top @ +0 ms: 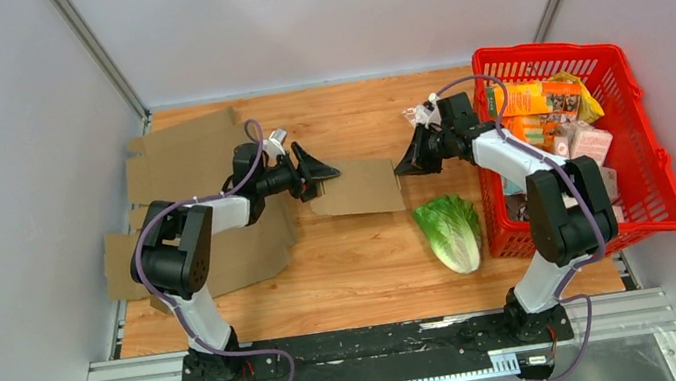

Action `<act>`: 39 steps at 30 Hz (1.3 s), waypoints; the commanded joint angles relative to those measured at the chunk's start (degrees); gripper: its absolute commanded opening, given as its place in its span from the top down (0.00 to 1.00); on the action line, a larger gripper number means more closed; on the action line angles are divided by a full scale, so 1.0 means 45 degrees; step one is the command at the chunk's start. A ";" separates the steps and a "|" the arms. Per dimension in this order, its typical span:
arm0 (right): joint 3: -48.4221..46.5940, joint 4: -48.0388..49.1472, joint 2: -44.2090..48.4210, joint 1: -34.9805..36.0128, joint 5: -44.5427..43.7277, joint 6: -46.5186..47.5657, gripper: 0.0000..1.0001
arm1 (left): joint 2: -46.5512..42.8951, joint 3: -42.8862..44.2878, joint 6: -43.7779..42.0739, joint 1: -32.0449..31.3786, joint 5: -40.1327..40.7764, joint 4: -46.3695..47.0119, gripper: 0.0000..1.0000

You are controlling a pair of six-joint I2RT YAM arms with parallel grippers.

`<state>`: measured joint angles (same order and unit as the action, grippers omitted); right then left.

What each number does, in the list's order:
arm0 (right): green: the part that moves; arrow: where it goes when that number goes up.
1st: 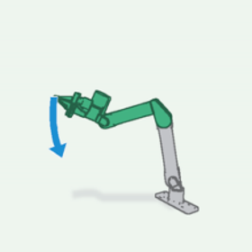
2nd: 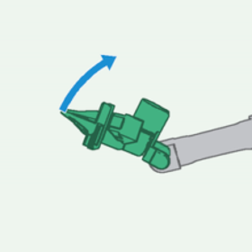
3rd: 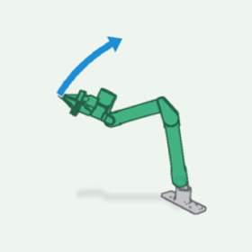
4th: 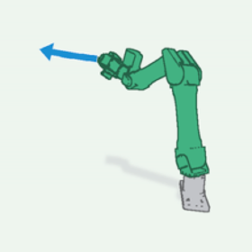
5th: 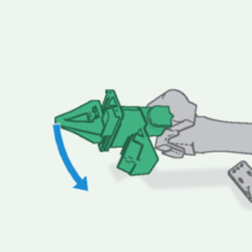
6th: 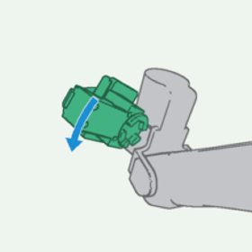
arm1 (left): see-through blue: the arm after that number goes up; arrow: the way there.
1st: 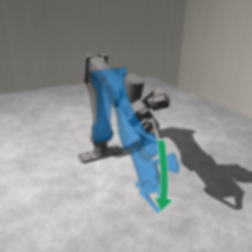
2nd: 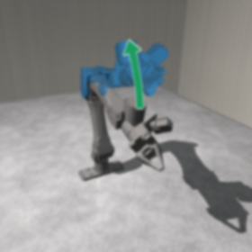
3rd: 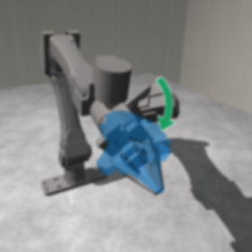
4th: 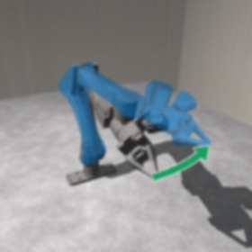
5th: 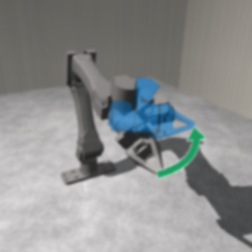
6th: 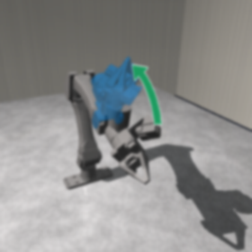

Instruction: Fold the paper box

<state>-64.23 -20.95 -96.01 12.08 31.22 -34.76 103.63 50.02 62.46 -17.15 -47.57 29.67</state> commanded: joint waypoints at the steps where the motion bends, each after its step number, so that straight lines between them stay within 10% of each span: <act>1: -0.0454 0.0593 0.0612 0.0090 0.0249 -0.0166 0.99 | -0.0041 -0.0158 0.1315 0.0041 -0.0698 0.2215 0.33; 6: -0.1465 -0.1550 0.1119 0.0284 -0.1868 0.2387 0.40 | -0.0197 -0.0217 0.1512 0.0060 -0.0542 0.0930 0.55; 12: -0.1453 -0.2341 0.4006 0.4120 -0.7175 0.7153 0.00 | -0.1368 0.0446 -0.0048 0.0293 0.0004 -0.5155 0.59; 21: 0.0426 -0.0031 0.4422 1.0690 -0.9710 1.1961 0.00 | -0.2365 0.0350 0.1296 0.0920 -0.1244 -0.8561 0.59; 39: 0.1967 0.3326 0.2643 1.2453 -1.3226 1.2862 0.03 | -0.3557 -0.1467 0.4246 0.0939 -0.1948 -0.6730 0.59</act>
<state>-56.66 -12.99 -84.44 67.46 -24.14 21.61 90.39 43.40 77.80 -13.04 -54.43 -2.59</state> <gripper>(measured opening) 0.977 0.621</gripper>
